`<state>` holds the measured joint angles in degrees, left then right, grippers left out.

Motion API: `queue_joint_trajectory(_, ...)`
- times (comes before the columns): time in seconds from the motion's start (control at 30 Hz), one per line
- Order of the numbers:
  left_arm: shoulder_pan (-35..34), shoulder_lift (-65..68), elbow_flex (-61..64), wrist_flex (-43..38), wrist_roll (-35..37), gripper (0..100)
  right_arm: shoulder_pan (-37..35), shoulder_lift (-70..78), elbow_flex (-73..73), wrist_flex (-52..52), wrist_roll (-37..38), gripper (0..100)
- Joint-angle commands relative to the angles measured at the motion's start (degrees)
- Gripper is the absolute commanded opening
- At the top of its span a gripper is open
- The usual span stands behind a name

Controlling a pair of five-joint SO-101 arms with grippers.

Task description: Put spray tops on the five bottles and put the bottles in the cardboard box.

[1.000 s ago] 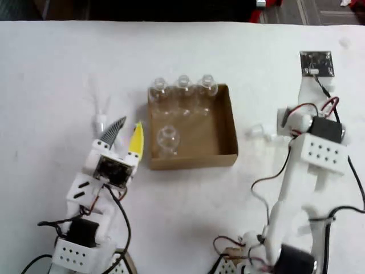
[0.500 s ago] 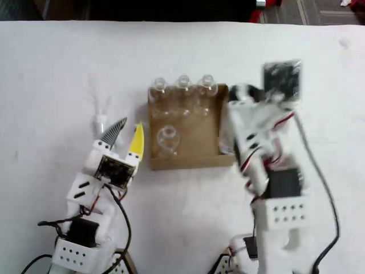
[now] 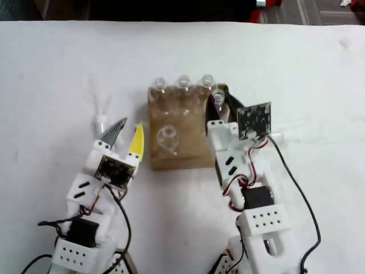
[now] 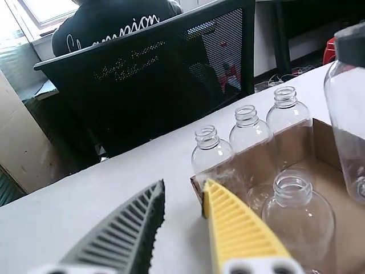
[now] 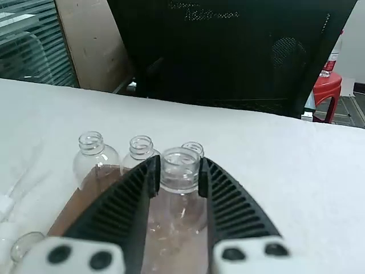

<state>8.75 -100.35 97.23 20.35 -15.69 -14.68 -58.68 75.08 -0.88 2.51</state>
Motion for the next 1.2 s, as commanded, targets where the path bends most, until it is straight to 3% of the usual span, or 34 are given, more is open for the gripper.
queue_joint_trajectory(0.0, 0.7, -0.7, -0.1, 0.0, -0.6, 11, -0.5, 3.0, 3.1, -11.6, -0.5, 2.1)
queue_joint_trajectory(0.13, 0.7, -0.7, -0.1, 0.0, -0.6, 11, -0.5, 5.3, 7.0, -16.7, -0.5, 2.1)
queue_joint_trajectory(0.9, 0.4, -0.7, -0.1, 0.2, -0.7, 11, -0.1, 5.6, 12.9, -16.3, -0.3, 2.2)
queue_joint_trajectory(1.17, -0.7, -0.7, -0.1, -0.2, -0.6, 11, -3.4, 5.6, 14.8, -16.4, 9.8, 1.7)
